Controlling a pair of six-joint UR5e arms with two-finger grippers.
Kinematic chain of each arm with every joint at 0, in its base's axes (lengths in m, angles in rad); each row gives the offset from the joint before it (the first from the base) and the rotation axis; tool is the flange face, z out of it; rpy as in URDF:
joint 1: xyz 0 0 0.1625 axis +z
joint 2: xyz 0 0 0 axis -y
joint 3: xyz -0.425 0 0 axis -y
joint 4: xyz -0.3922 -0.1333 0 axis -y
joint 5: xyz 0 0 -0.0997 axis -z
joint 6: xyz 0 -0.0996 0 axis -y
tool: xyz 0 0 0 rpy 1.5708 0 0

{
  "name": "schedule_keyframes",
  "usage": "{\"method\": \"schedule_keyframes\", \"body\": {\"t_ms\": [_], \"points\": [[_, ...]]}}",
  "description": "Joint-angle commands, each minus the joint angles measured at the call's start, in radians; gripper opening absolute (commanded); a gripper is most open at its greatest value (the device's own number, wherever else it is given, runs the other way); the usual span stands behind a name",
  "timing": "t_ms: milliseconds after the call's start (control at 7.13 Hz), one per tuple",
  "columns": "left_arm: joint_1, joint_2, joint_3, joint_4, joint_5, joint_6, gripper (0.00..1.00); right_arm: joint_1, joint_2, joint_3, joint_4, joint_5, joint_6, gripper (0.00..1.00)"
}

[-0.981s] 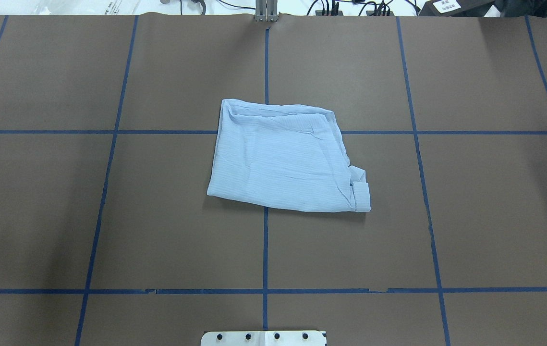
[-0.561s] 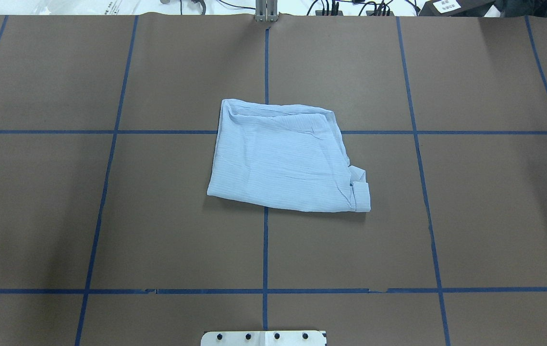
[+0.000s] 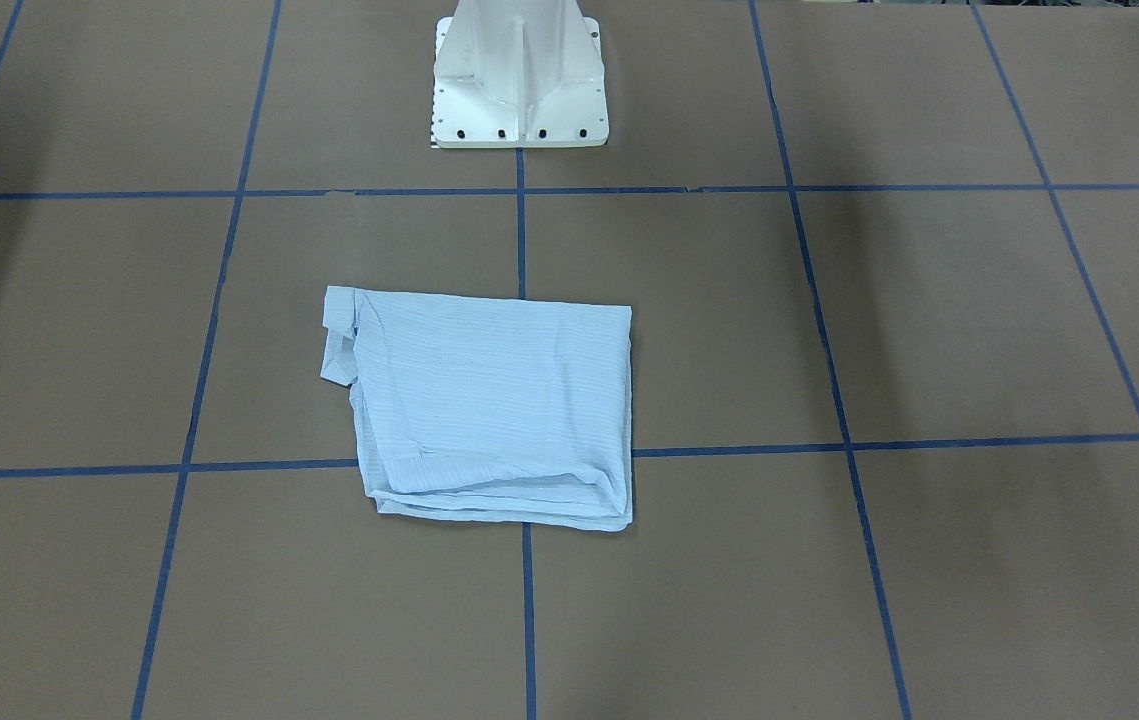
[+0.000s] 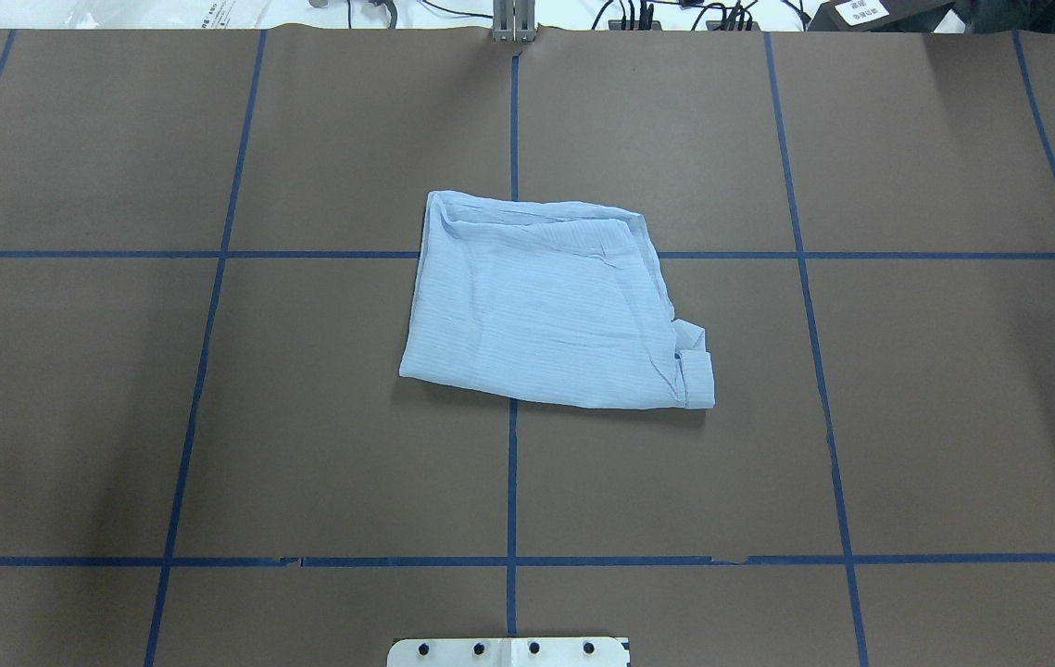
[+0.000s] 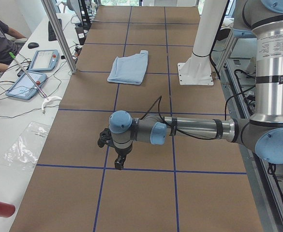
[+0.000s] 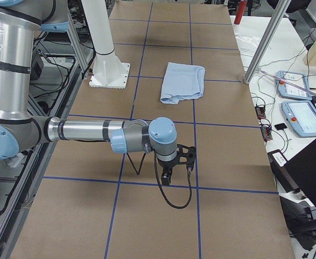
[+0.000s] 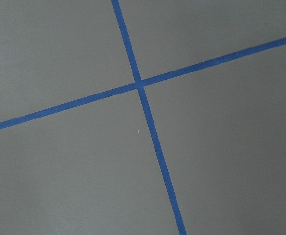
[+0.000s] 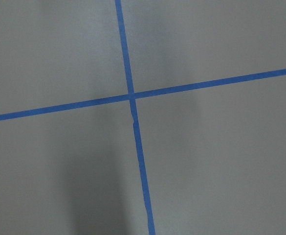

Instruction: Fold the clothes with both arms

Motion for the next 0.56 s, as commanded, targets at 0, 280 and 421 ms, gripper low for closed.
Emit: {"method": "schedule_keyframes", "body": {"t_ms": [0, 280, 421], "points": [[0.0, 0.001, 0.001, 0.001, -0.002, -0.012, 1.0, 0.0, -0.001, 0.0, 0.001, 0.001, 0.0, 1.0], [-0.002, 0.008, -0.001, 0.0, -0.076, -0.113, 1.0, 0.0, -0.001, -0.002, 0.001, 0.004, 0.0, 1.0], [-0.002, 0.009, -0.002, 0.0, -0.083, -0.126, 1.0, 0.0, -0.001, -0.004, 0.001, 0.001, 0.0, 1.0]]}}
